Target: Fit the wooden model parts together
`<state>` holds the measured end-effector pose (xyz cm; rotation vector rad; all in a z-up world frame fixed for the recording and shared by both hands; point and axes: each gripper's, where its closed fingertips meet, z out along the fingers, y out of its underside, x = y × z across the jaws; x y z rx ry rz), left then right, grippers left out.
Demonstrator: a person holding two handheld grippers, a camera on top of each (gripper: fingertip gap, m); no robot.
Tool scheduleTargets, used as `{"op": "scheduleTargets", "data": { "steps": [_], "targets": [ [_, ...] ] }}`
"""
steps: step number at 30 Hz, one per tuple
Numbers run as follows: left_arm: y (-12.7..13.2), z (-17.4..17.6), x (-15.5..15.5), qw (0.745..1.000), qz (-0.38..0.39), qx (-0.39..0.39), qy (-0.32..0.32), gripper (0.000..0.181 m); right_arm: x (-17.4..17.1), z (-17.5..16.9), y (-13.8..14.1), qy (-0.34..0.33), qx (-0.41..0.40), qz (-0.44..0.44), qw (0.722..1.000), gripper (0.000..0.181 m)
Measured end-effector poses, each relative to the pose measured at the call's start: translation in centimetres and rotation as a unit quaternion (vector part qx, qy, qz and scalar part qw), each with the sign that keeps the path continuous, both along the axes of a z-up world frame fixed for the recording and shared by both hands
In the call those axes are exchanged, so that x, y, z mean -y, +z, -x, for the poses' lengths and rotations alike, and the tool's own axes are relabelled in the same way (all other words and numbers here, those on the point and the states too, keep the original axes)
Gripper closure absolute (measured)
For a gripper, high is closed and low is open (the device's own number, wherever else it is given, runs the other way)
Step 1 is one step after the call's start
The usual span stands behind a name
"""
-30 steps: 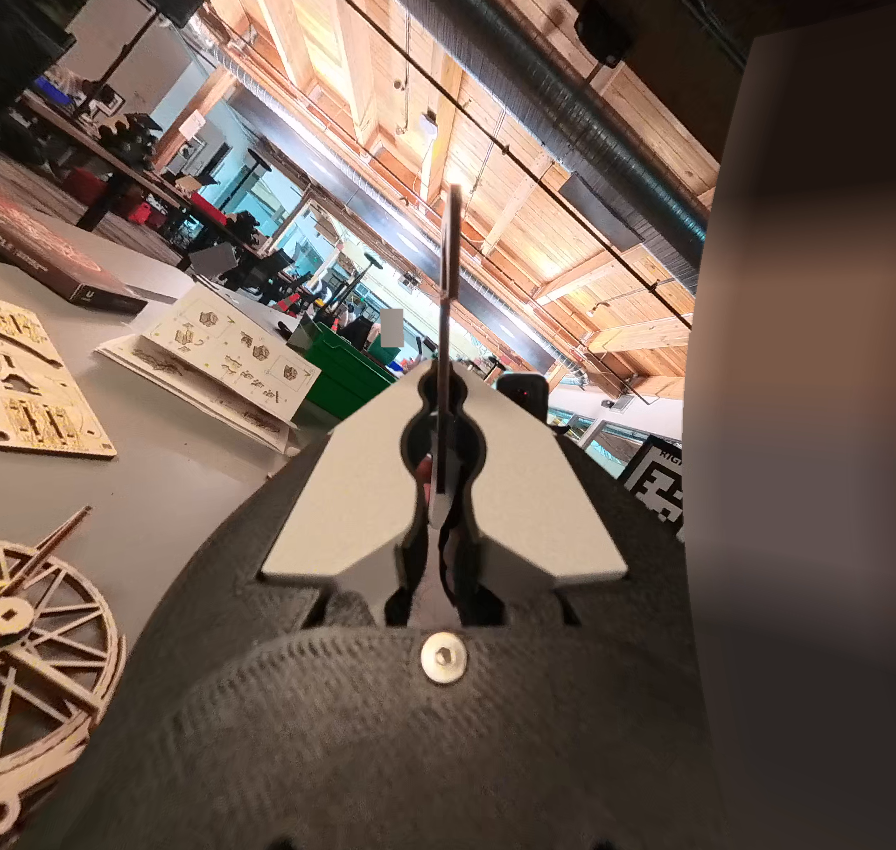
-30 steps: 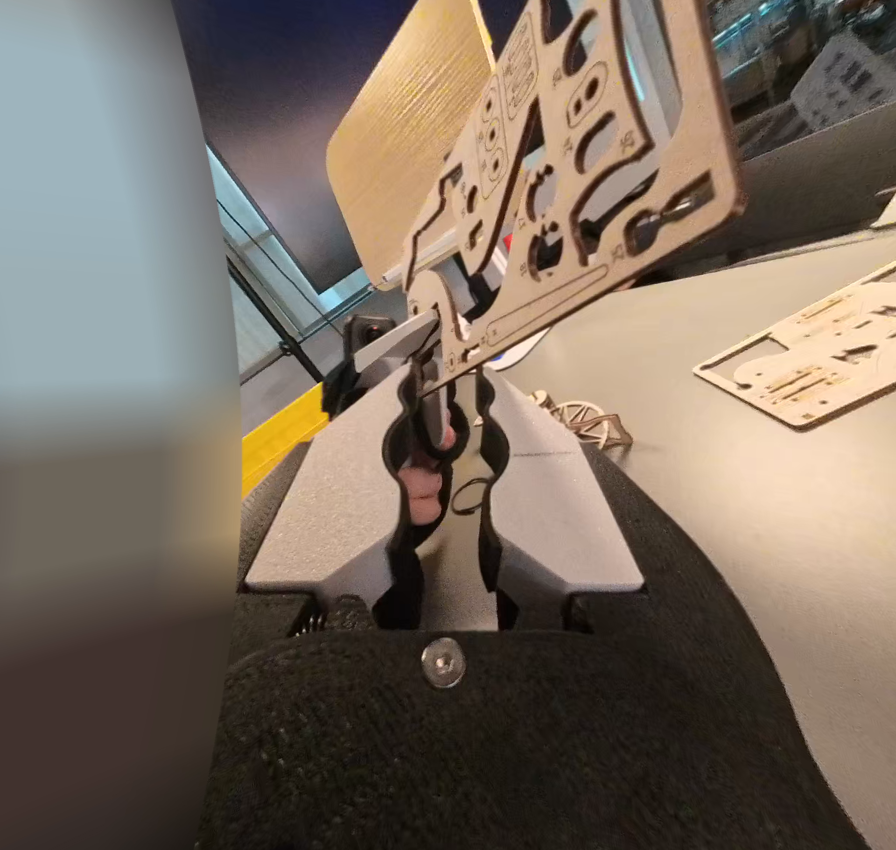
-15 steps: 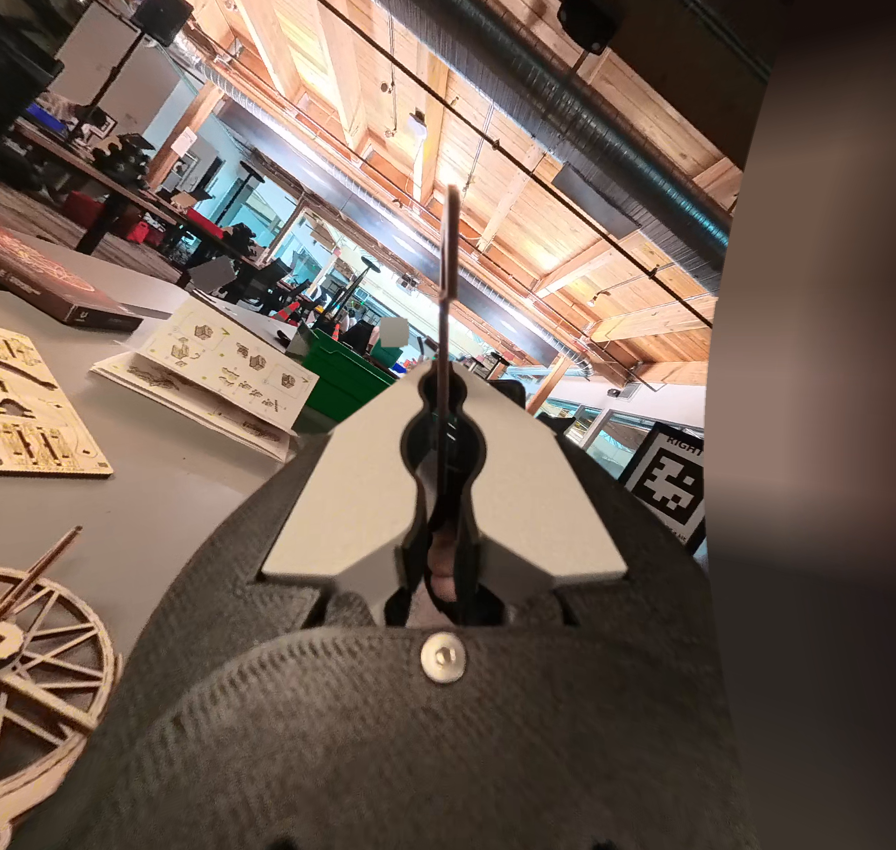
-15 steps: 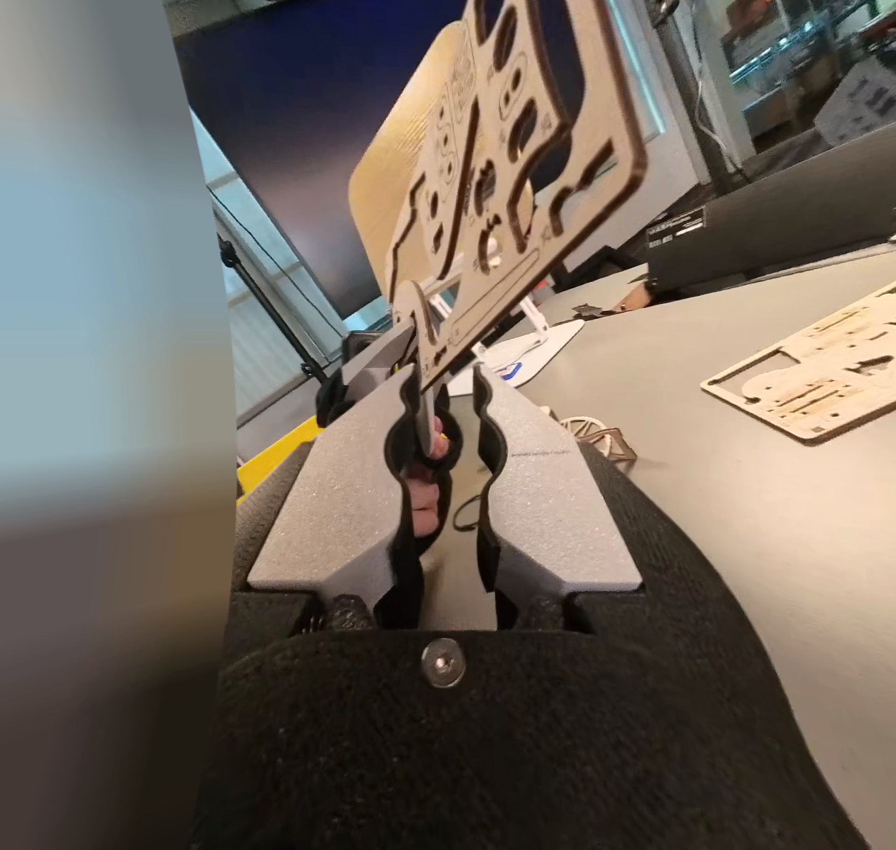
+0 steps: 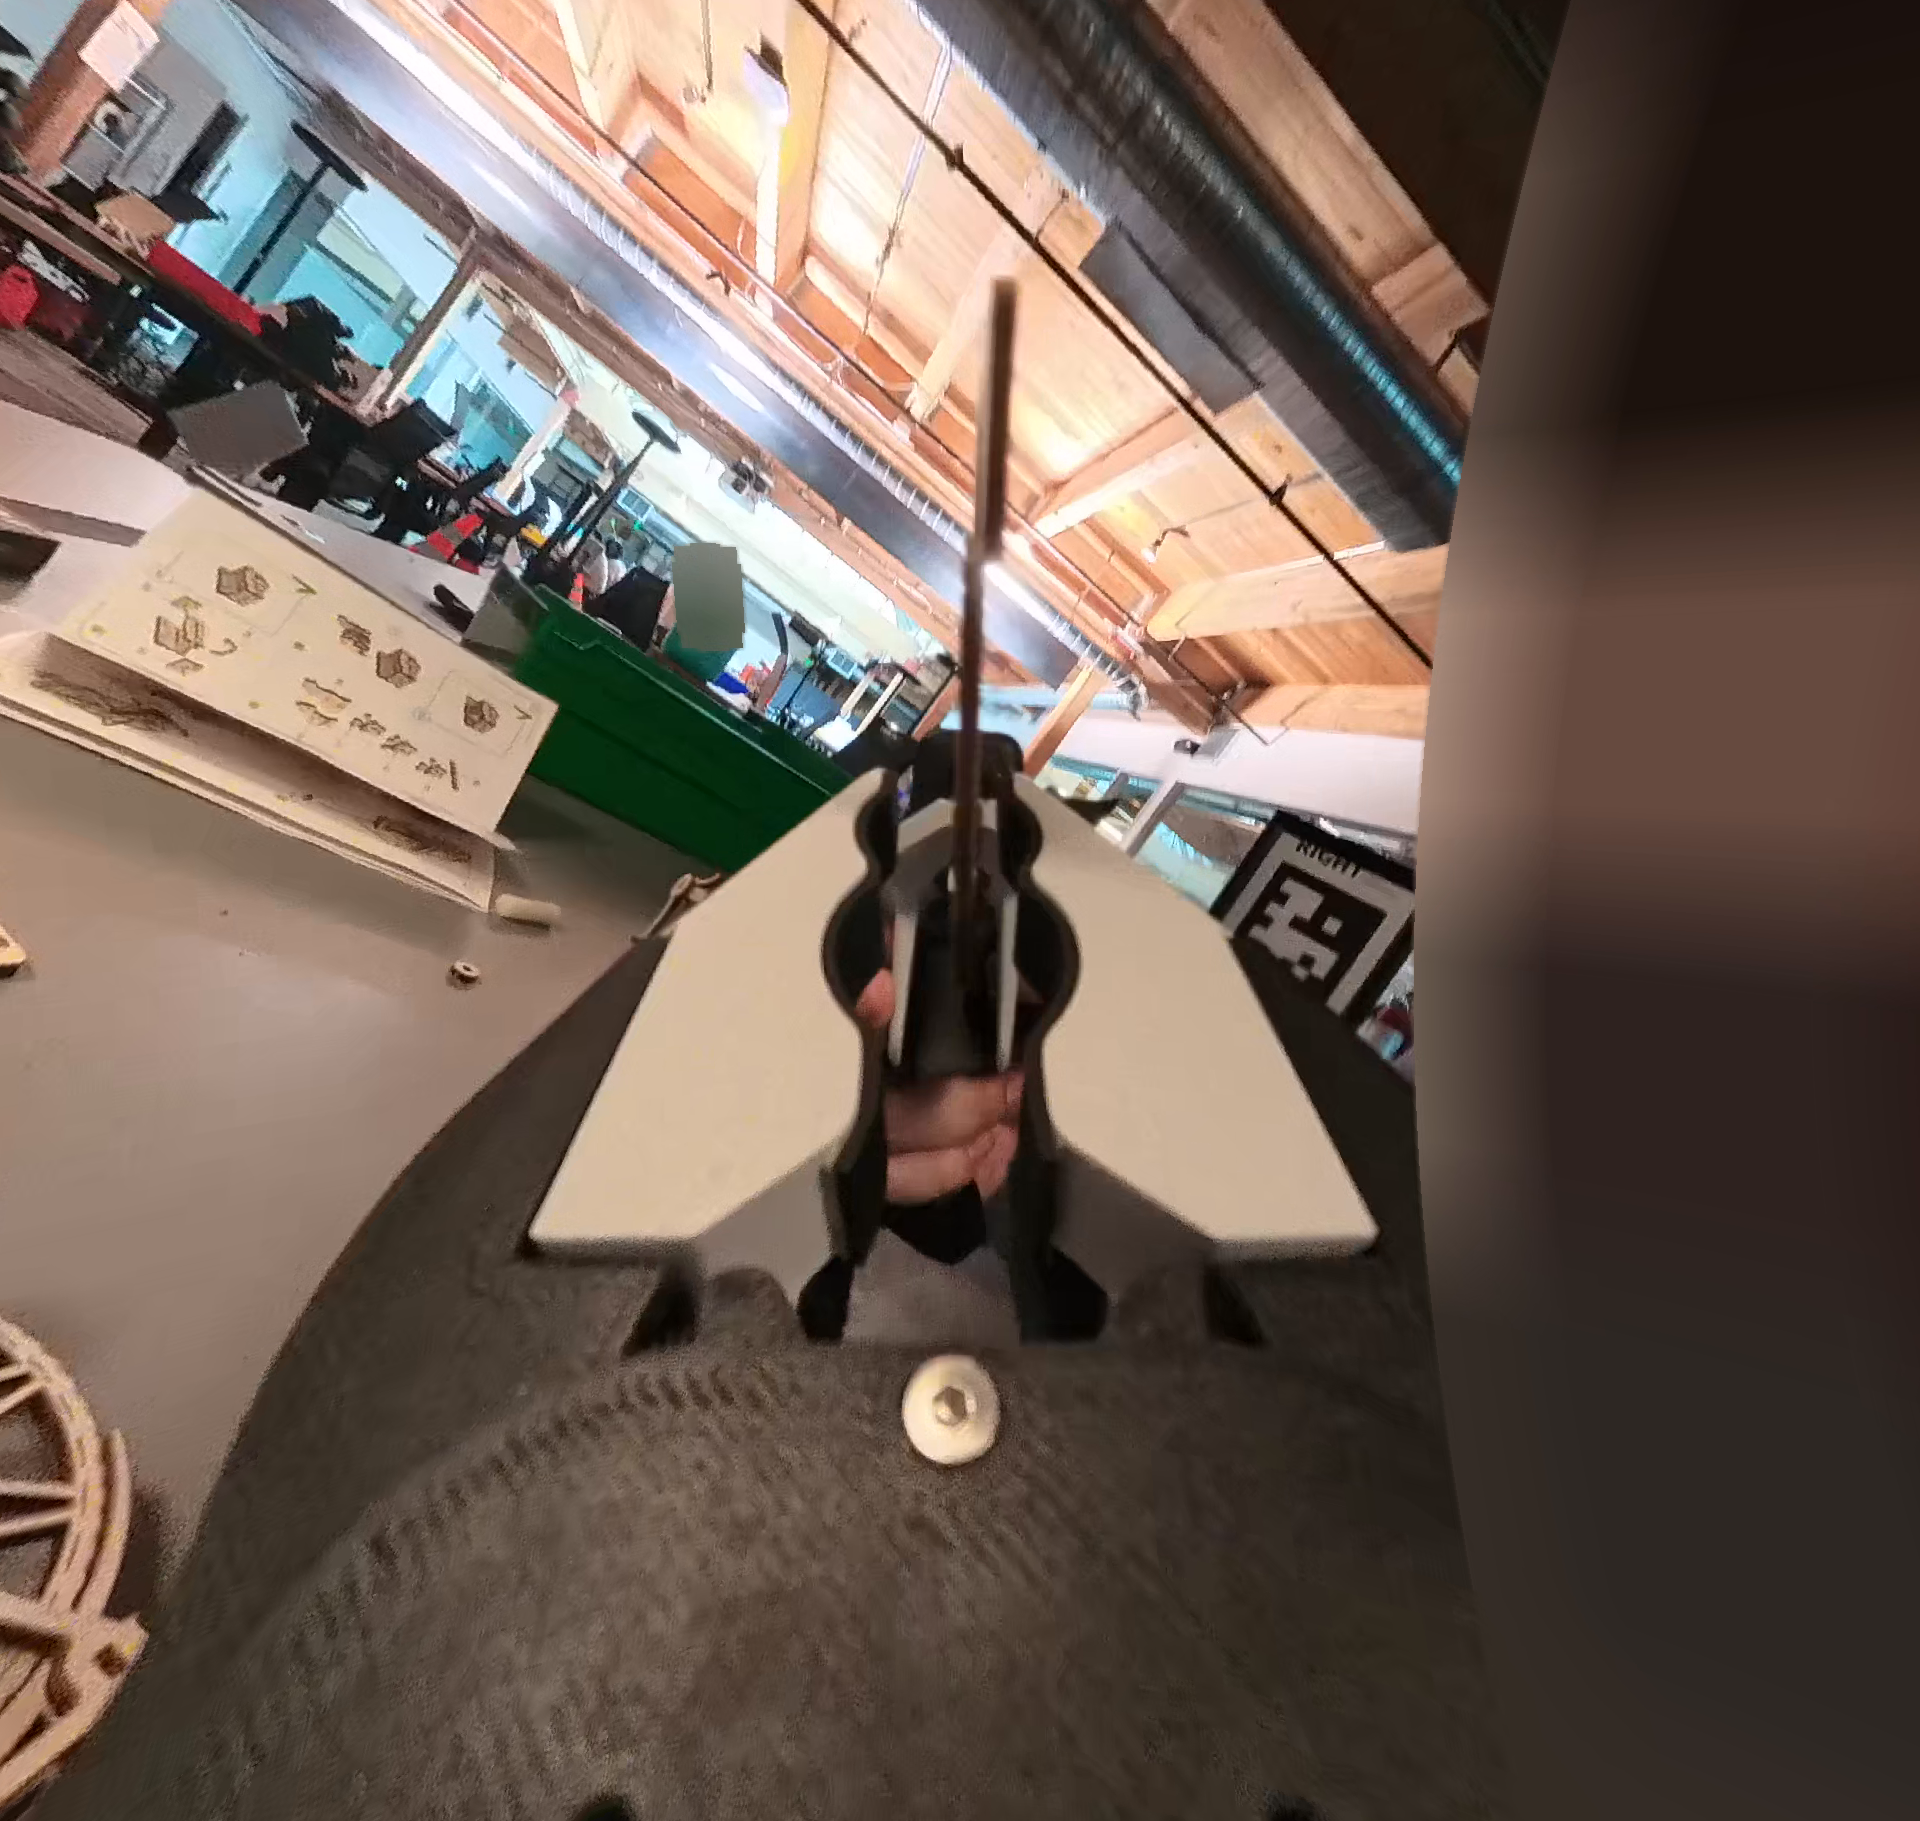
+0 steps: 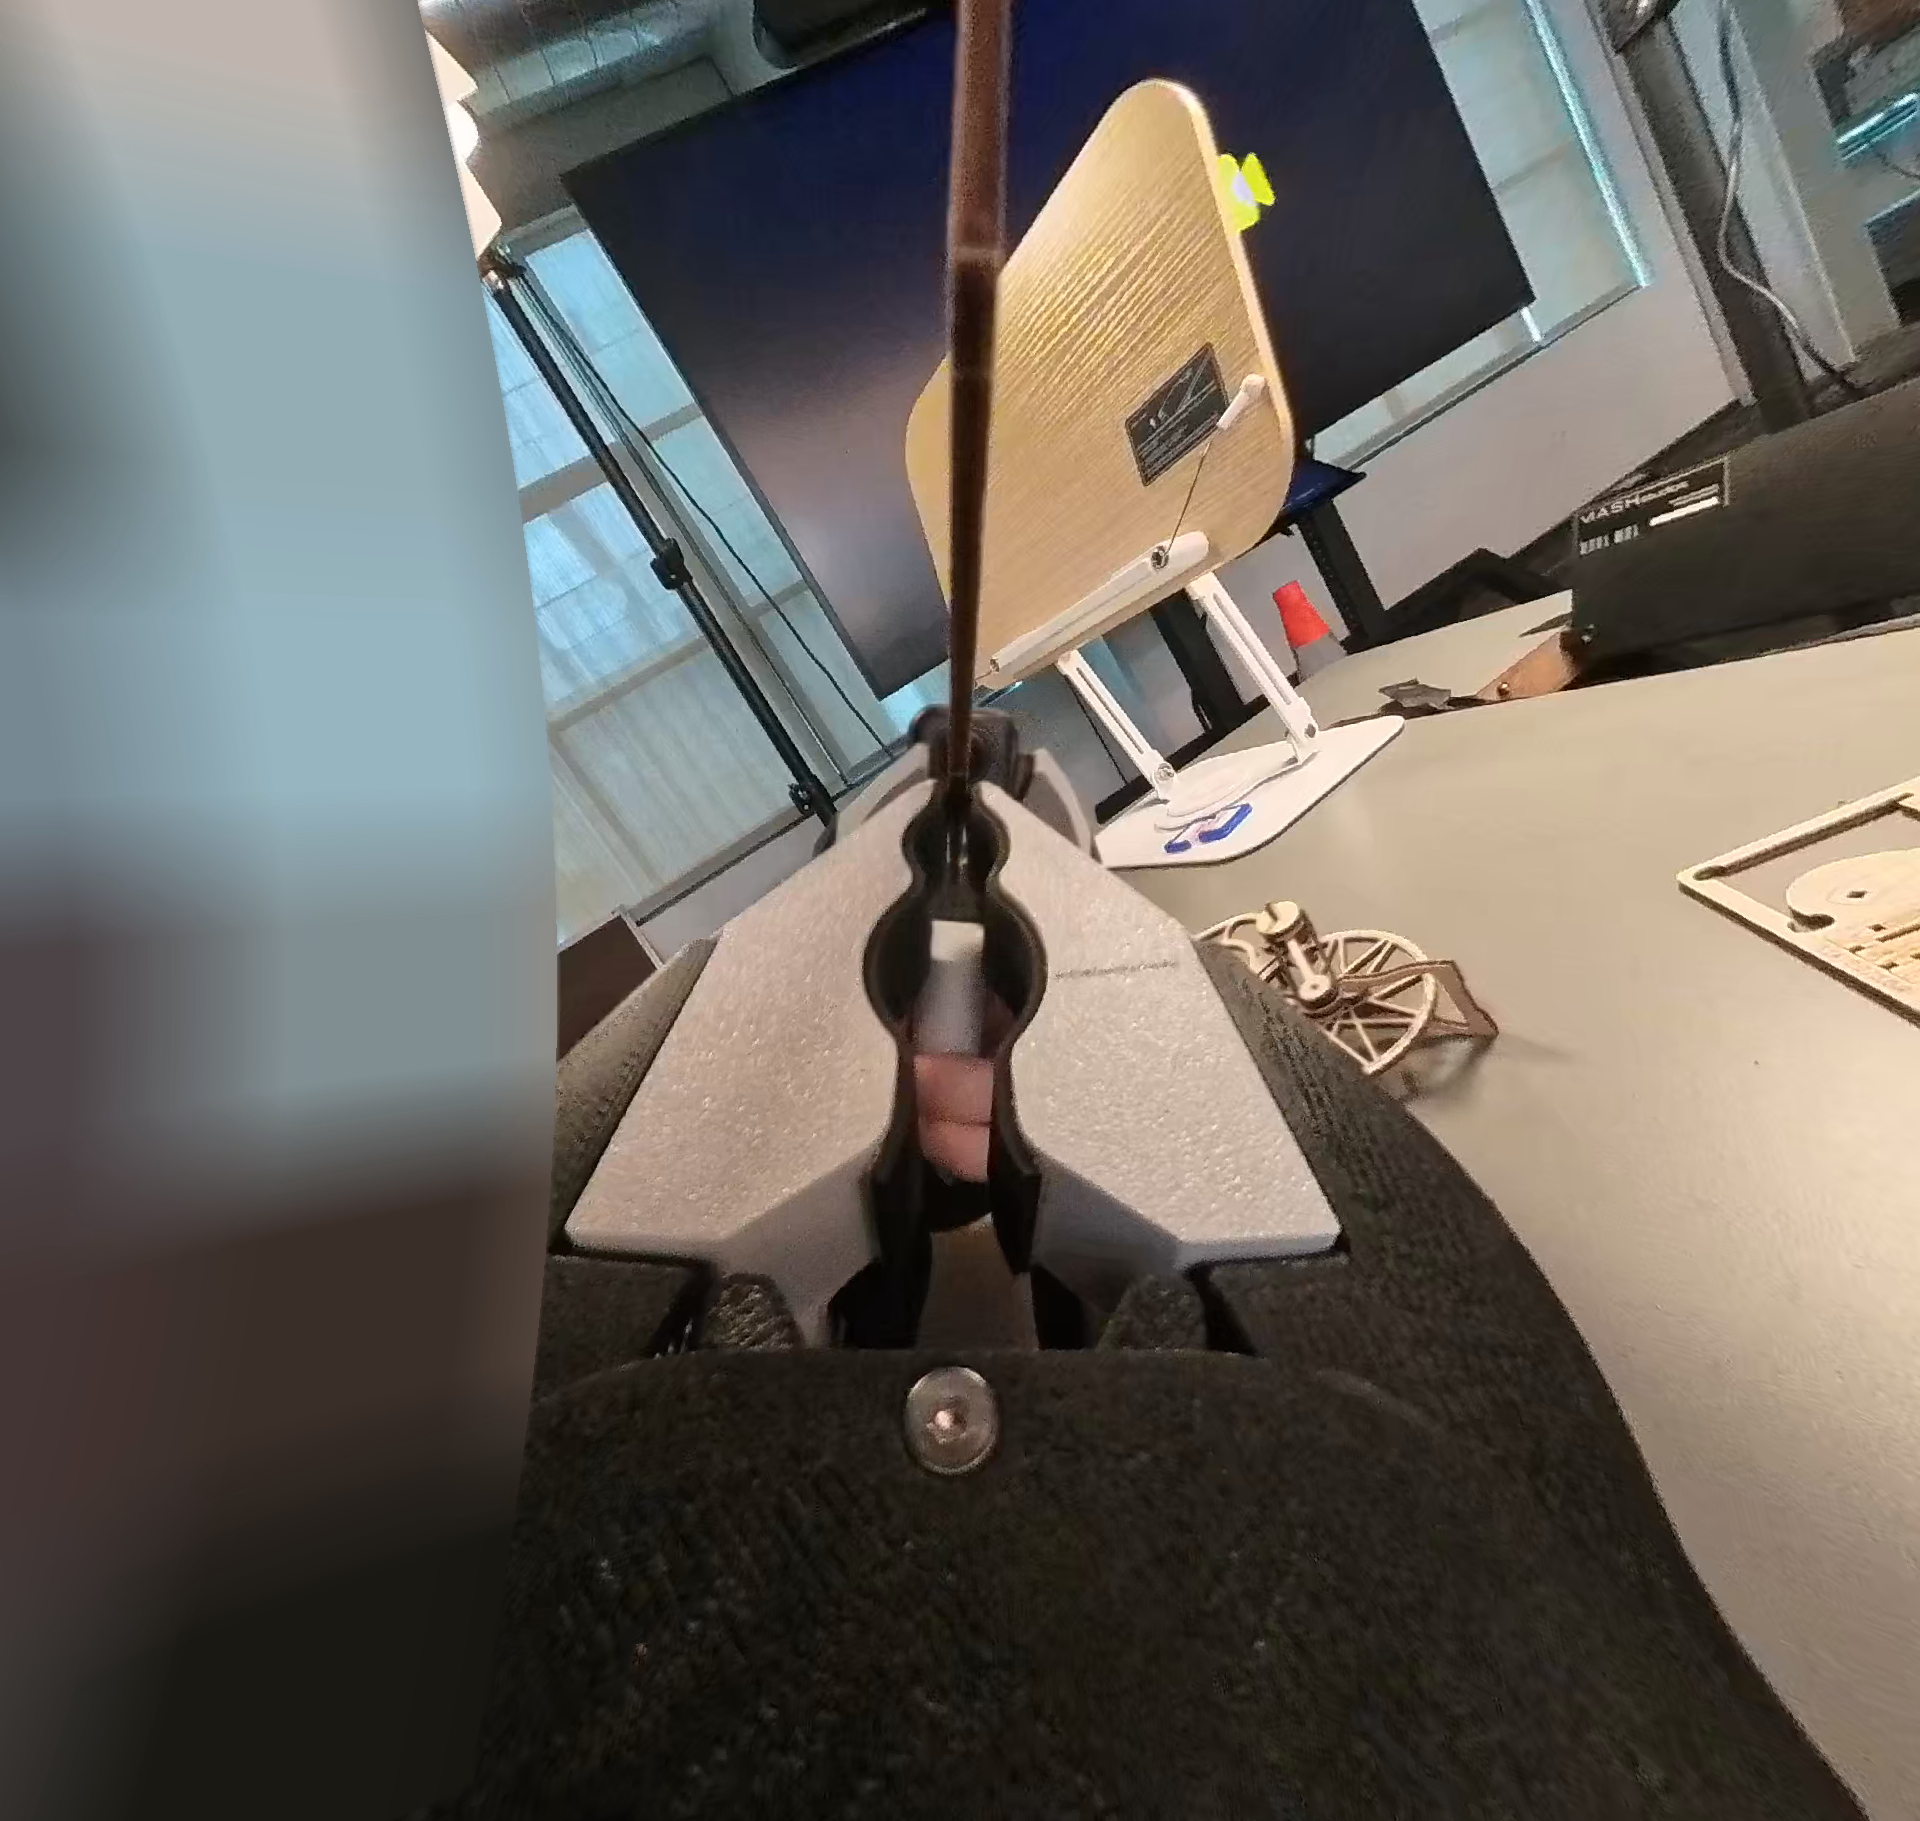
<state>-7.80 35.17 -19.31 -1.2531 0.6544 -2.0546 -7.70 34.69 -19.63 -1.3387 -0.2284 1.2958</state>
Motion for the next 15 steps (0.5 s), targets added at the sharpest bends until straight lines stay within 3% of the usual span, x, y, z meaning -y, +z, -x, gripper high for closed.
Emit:
{"op": "scheduleTargets", "data": {
  "steps": [5, 15],
  "targets": [
    [-0.1, -0.4, 0.5, 1.0, -0.022, -0.015, 0.004, 0.18, 0.0, -0.2, -0.3, 0.006, -0.004, 0.006, 1.0, 0.181],
    [-1.6, -1.2, 0.1, 0.982, -0.124, -0.111, 0.091, 0.18, -1.3, -1.0, -2.2, -0.11, 0.104, 0.003, 0.988, 0.172]
  ]
}}
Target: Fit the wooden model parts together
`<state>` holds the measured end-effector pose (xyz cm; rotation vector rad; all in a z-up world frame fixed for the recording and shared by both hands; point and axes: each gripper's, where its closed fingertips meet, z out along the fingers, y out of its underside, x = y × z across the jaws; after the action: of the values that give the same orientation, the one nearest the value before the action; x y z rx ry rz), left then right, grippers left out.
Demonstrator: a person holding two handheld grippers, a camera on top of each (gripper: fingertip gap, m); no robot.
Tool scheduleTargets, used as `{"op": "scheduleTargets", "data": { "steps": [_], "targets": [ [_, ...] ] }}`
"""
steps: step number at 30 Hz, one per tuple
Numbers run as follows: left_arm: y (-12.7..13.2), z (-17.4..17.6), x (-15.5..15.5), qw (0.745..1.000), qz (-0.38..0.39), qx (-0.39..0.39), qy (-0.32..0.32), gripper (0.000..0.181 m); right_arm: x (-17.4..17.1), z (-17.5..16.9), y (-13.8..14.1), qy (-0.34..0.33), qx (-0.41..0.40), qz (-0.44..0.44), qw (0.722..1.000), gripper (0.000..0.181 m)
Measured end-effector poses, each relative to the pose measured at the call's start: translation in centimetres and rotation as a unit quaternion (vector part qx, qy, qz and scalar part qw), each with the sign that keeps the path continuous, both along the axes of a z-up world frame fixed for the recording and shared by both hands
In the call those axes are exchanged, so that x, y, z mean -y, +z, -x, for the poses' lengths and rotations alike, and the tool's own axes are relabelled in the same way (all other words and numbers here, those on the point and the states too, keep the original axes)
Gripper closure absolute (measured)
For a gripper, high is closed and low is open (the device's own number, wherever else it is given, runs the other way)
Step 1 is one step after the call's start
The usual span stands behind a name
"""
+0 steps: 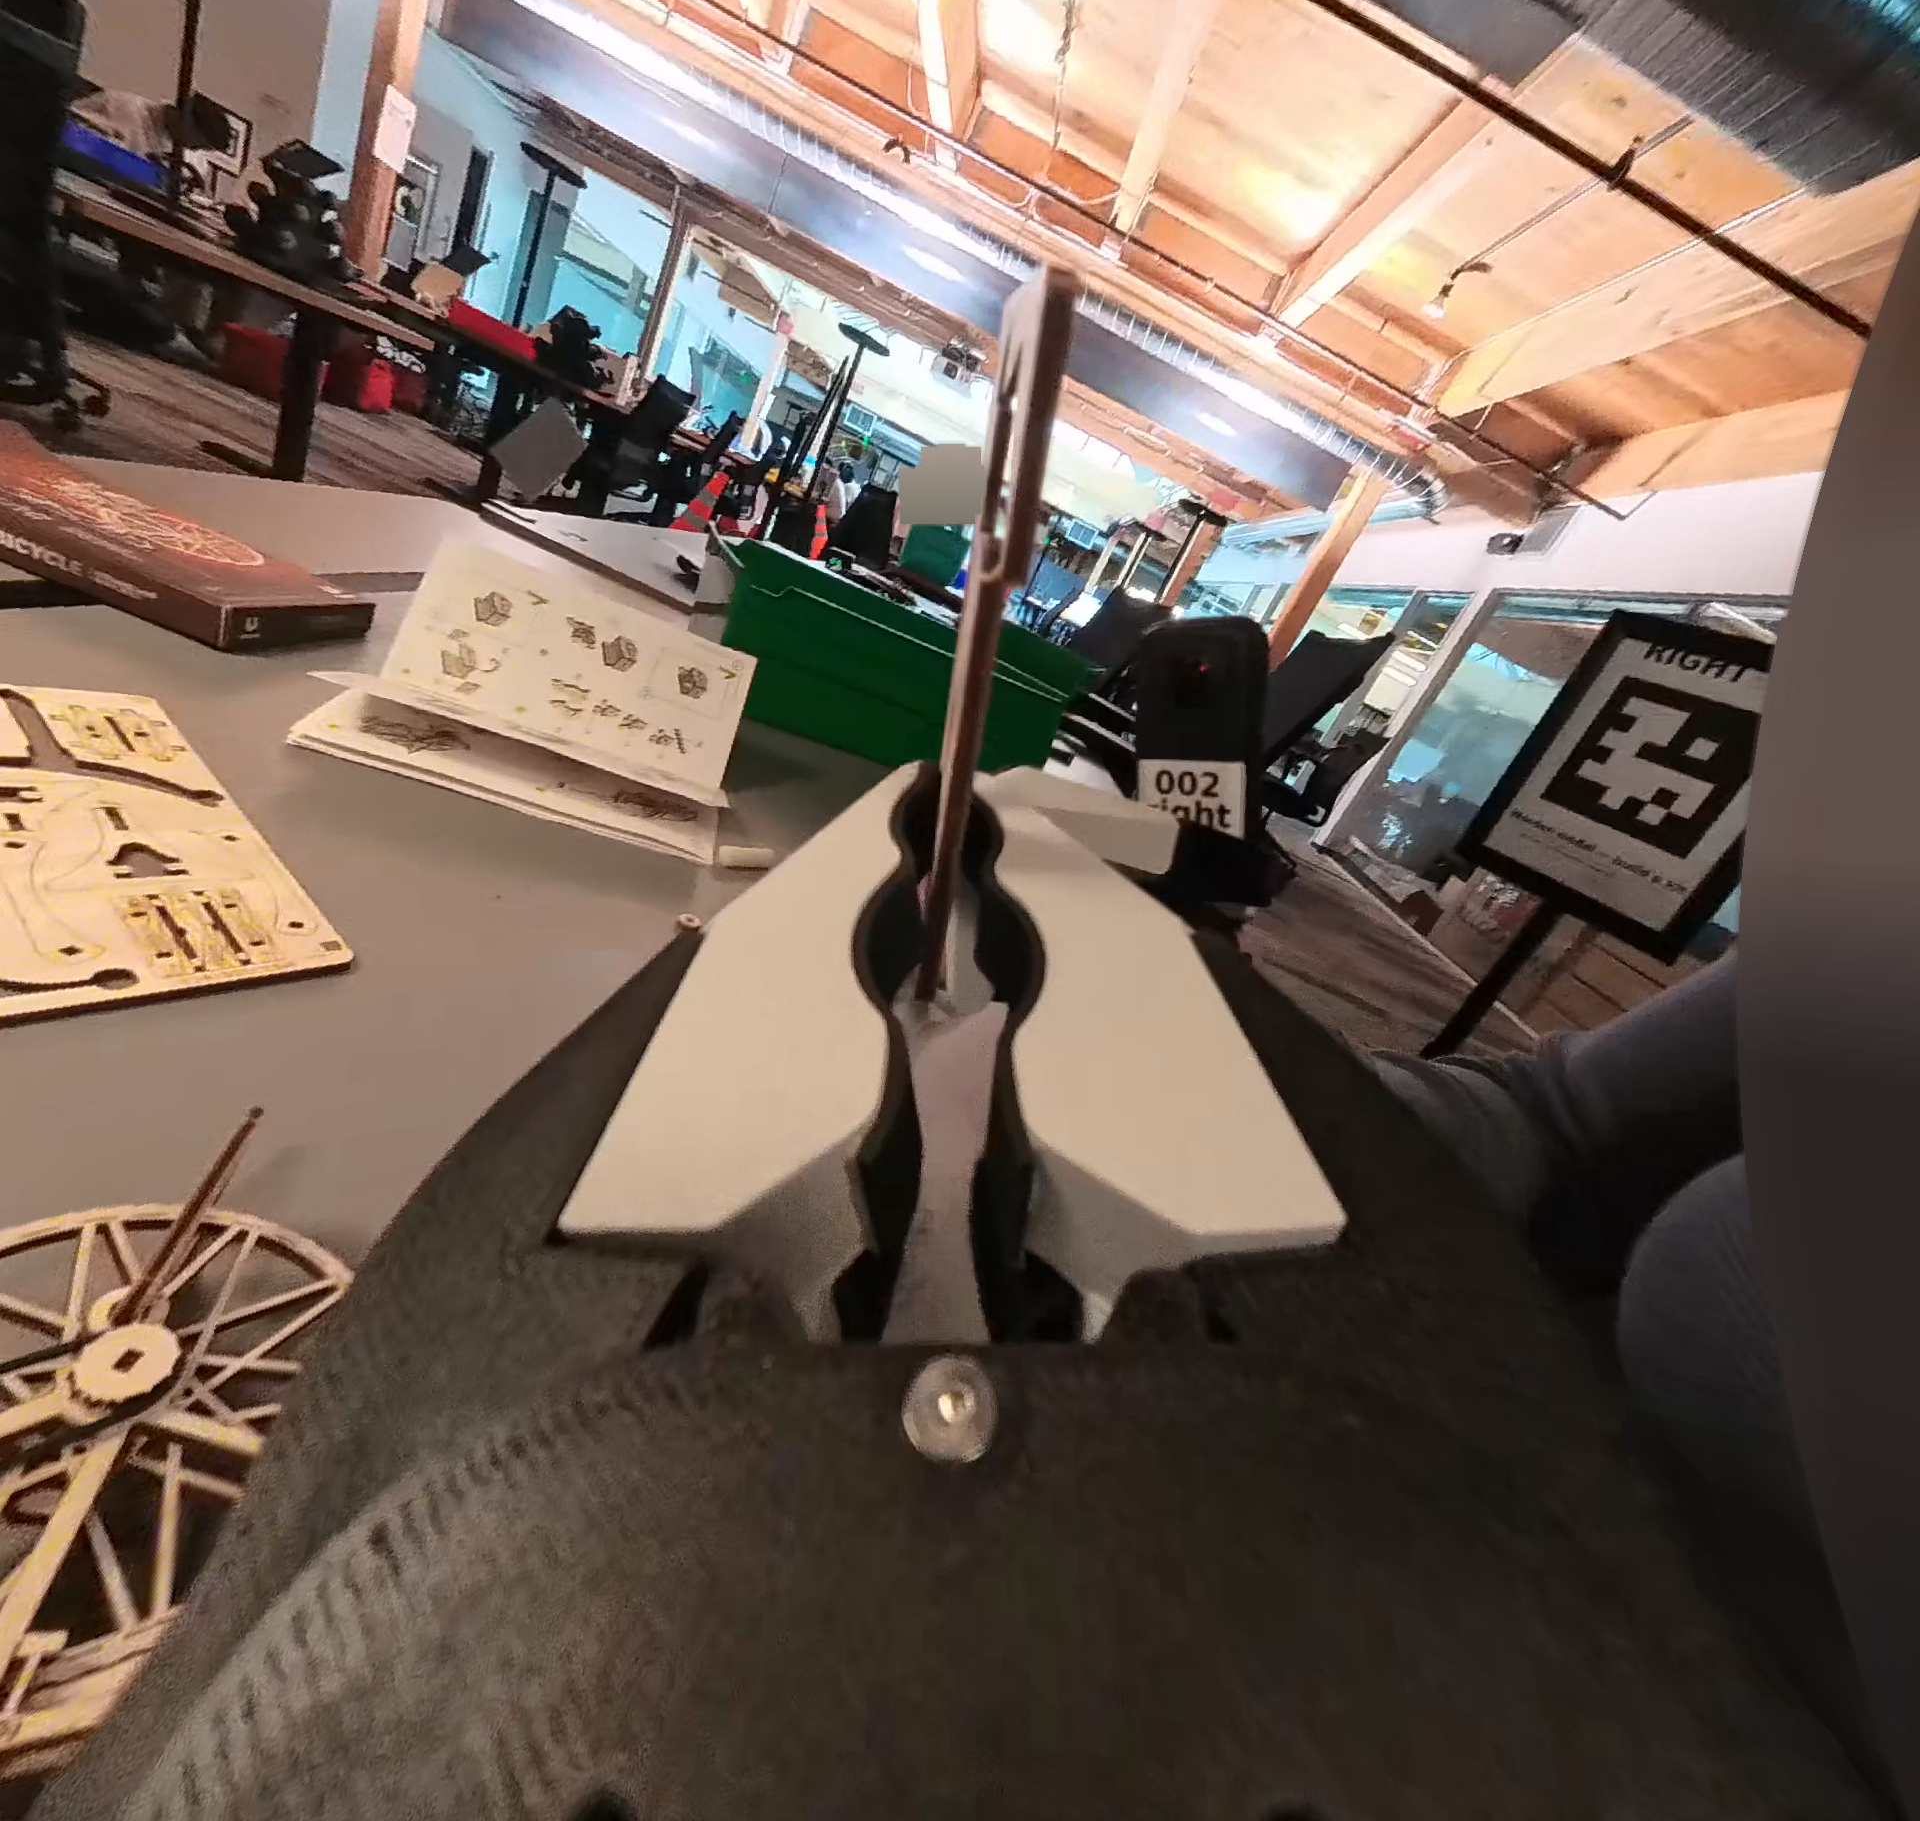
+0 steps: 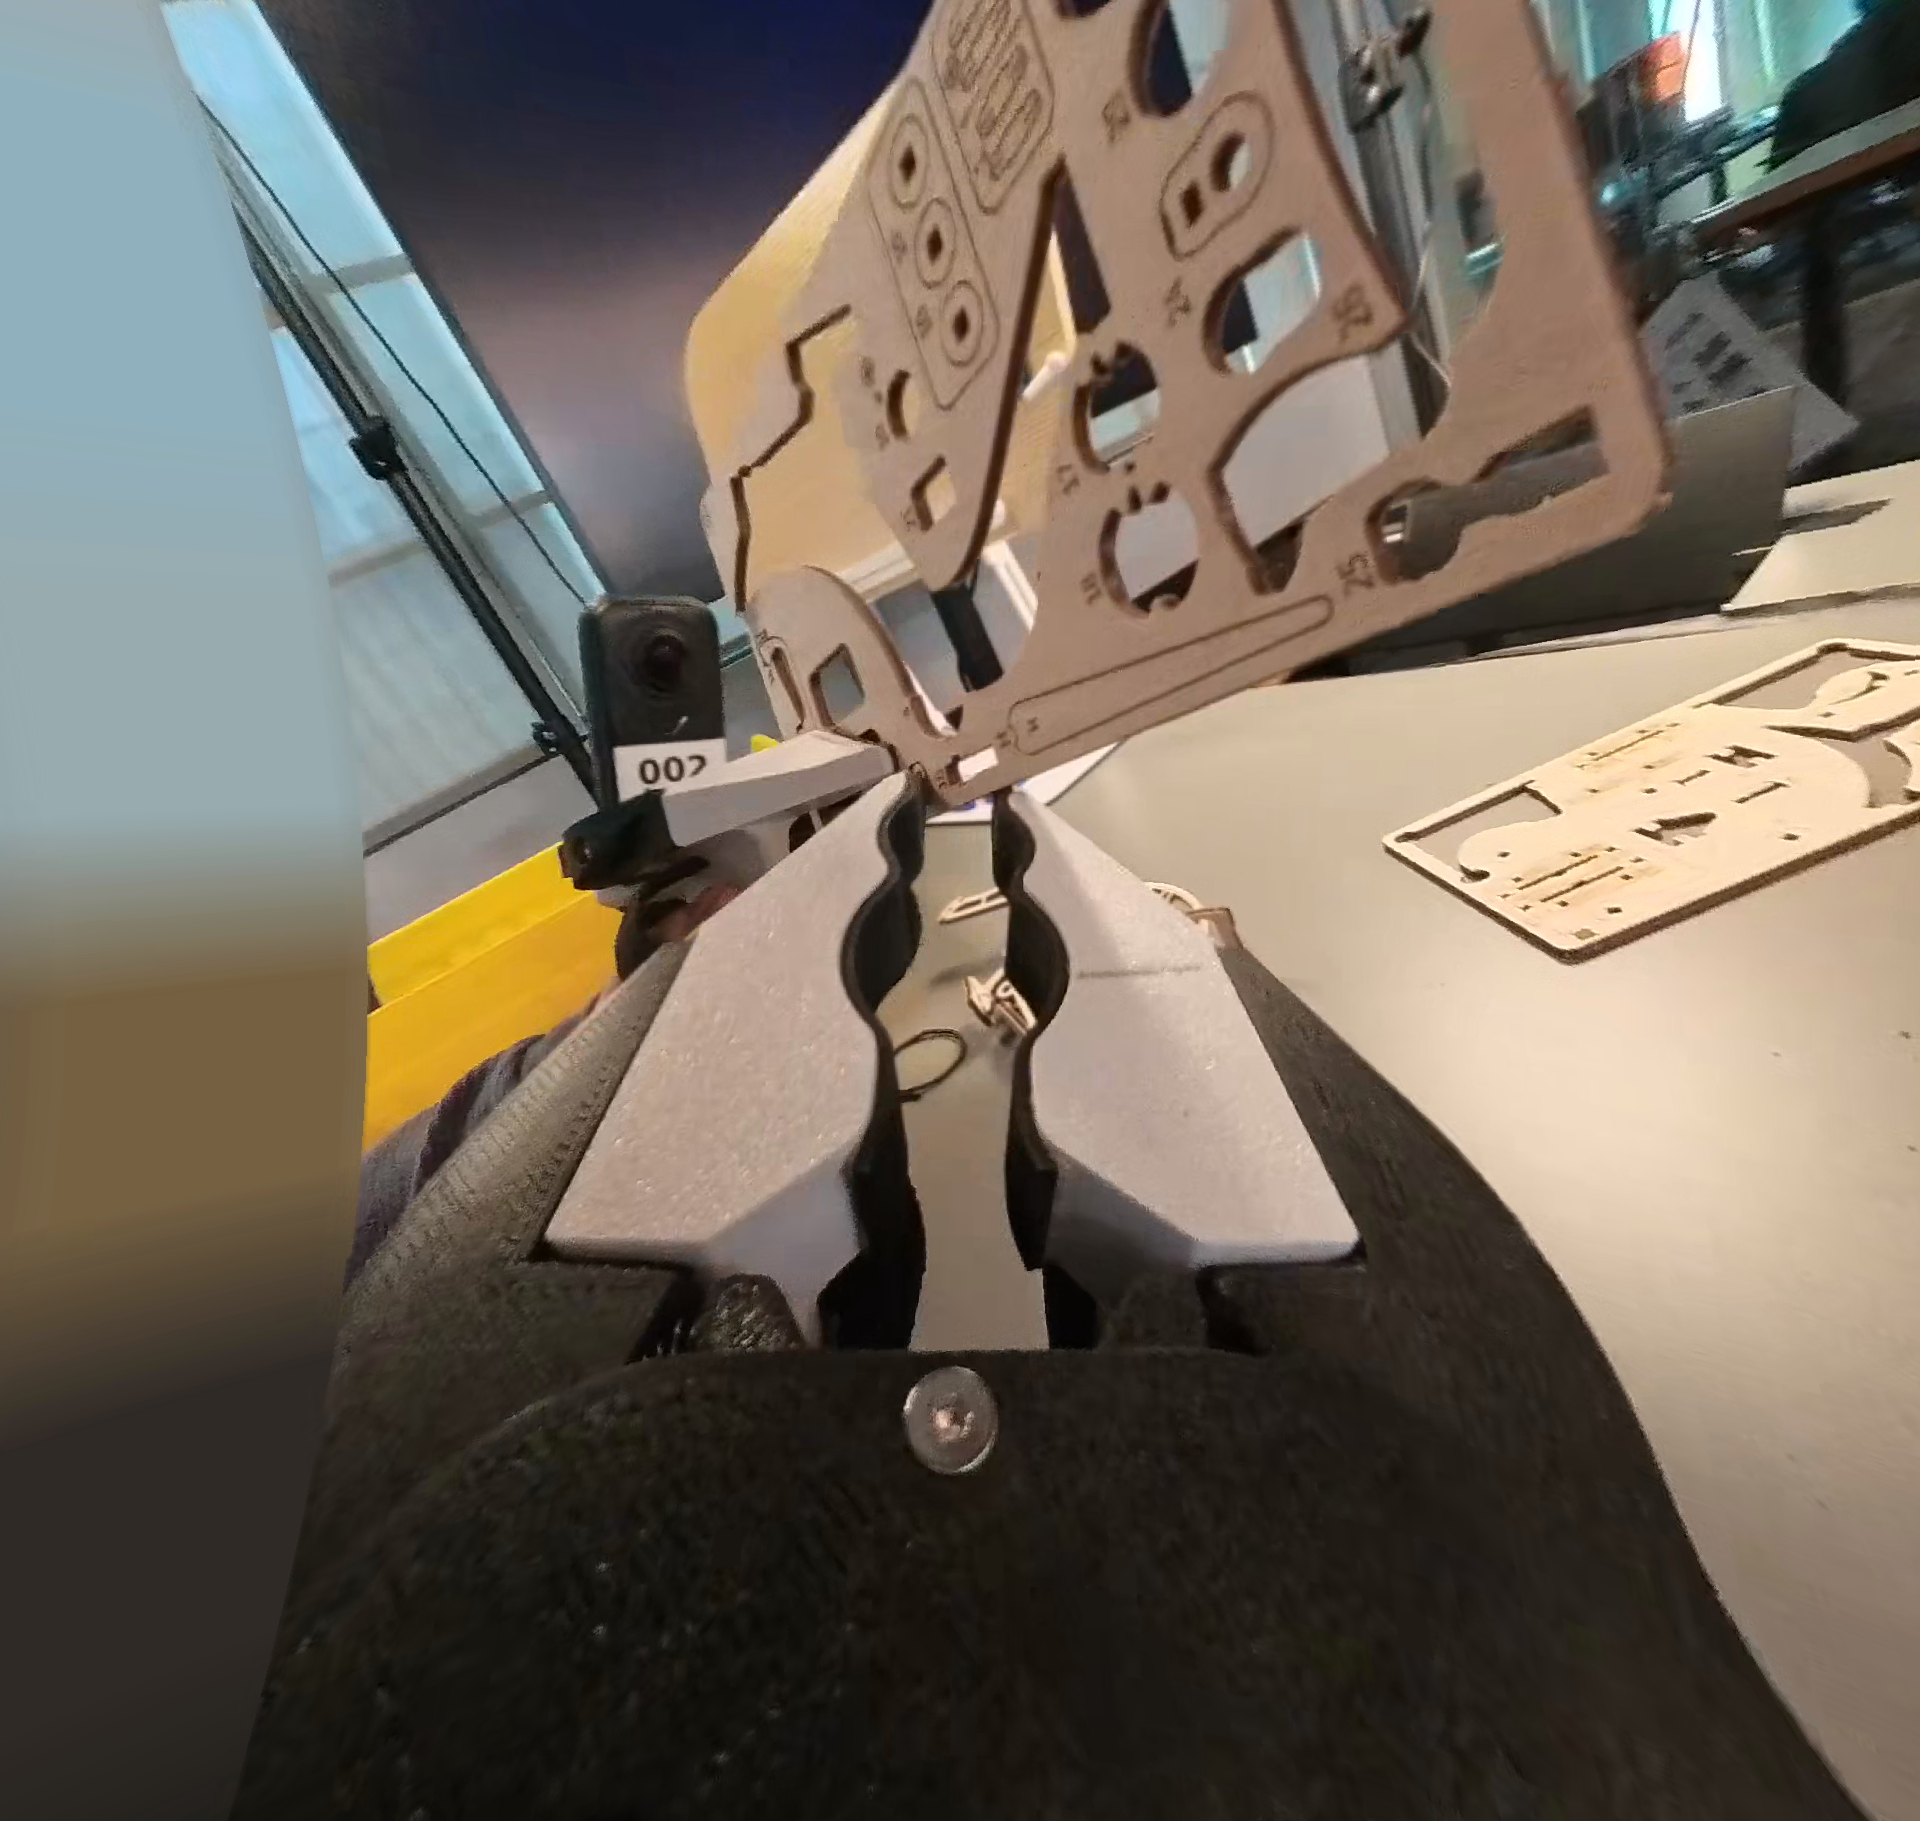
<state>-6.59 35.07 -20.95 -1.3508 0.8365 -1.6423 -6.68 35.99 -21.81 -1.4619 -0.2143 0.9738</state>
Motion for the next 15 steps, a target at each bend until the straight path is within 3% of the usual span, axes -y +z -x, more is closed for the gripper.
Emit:
{"op": "scheduleTargets", "data": {
  "steps": [15],
  "targets": [
    [-2.3, -0.7, -0.9, 0.993, -0.061, -0.081, 0.056, 0.179, -0.9, -0.5, -2.0, -0.05, 0.01, 0.047, 0.998, 0.179]
  ]
}}
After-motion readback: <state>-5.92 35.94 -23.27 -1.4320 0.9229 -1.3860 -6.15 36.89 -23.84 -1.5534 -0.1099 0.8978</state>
